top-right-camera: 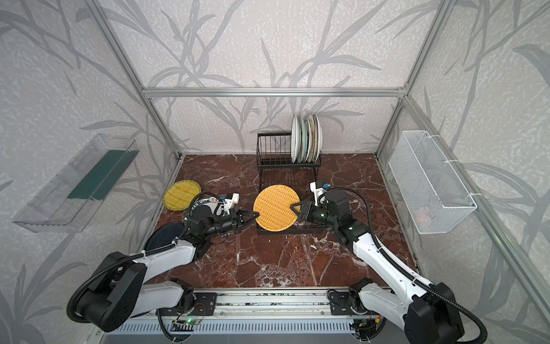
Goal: Load plates into a dish rack
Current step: Place the plate on the dish rack.
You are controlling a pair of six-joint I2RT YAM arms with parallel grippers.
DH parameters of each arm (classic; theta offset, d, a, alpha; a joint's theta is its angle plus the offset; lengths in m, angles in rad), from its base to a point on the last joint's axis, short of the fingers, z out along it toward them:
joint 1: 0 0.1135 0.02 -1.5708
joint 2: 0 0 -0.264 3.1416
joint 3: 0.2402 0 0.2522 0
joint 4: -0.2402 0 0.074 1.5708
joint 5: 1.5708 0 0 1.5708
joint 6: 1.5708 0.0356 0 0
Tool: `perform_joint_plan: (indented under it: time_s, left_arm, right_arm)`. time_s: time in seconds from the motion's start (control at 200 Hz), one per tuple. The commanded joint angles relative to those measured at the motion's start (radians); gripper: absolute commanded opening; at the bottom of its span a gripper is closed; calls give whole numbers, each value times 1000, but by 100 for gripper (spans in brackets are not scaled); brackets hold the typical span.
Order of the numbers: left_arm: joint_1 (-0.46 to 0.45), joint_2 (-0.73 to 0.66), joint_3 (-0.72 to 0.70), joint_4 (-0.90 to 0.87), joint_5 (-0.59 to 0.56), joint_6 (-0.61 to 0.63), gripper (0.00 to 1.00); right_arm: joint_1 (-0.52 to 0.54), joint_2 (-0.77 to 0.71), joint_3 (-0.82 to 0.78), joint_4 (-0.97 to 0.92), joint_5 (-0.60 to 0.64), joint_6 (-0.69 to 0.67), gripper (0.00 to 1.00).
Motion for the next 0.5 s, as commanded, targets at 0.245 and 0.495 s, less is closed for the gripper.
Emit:
perform_joint_plan:
  time_s: [0.245,0.495]
  left_arm:
    - [-4,127,26,324,26,-91,0]
    - [1,76,-6,211,-63,-29,47]
  right_arm:
    - [36,-22,-64,179,1,171,6]
    - [108,-126,-20,63,258,101,0]
